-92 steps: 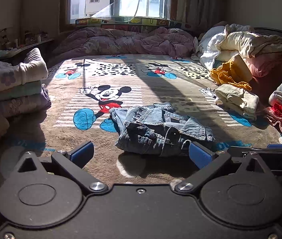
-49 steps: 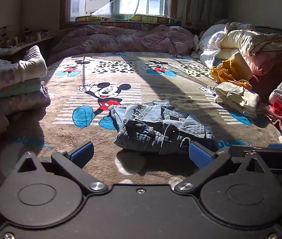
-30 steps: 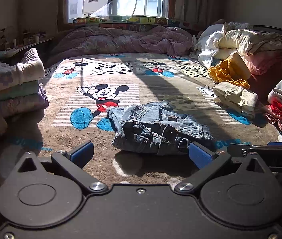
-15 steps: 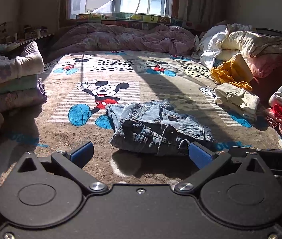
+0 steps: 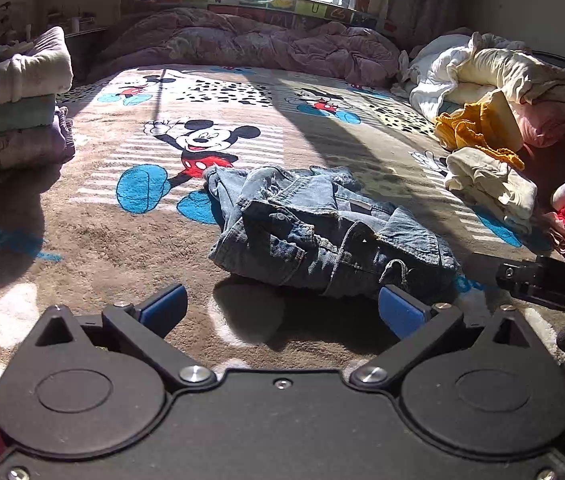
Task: Fold clothes
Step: 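Grasp the denim jacket edge with the left gripper while the right gripper grasps it too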
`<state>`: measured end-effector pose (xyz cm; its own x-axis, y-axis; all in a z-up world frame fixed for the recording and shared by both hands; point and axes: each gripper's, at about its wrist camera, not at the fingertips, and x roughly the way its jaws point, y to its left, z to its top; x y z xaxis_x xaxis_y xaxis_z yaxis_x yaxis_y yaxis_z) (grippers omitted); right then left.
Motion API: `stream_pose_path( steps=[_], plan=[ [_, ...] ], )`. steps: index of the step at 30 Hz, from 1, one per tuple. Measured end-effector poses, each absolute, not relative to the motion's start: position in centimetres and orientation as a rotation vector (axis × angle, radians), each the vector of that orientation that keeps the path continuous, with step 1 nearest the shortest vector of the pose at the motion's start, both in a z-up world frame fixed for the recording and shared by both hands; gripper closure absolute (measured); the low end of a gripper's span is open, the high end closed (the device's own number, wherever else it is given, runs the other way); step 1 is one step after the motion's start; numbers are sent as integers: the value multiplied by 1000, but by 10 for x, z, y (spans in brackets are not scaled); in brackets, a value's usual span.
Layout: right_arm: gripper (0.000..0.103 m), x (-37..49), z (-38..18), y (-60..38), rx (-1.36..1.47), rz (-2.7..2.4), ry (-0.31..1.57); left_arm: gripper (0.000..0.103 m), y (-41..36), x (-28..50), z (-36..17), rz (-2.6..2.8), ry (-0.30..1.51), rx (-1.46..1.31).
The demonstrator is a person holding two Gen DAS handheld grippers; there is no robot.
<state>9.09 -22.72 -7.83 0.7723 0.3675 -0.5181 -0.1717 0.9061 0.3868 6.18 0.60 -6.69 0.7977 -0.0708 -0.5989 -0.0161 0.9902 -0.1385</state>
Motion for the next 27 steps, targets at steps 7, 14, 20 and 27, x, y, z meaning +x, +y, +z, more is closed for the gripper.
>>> stream_pose_path(
  steps=[7, 14, 20, 27],
  plan=[
    [1, 145, -106, -241, 487, 309, 666, 0, 14, 84, -92, -79, 756, -166],
    [1, 184, -124, -257, 591, 332, 608, 1, 24, 116, -92, -54, 743, -173],
    [1, 195, -145, -262, 590, 352, 567, 5, 29, 161, -80, -43, 698, -143],
    [1, 207, -159, -268, 632, 356, 597, 21, 35, 213, -85, -60, 696, -151]
  ],
)
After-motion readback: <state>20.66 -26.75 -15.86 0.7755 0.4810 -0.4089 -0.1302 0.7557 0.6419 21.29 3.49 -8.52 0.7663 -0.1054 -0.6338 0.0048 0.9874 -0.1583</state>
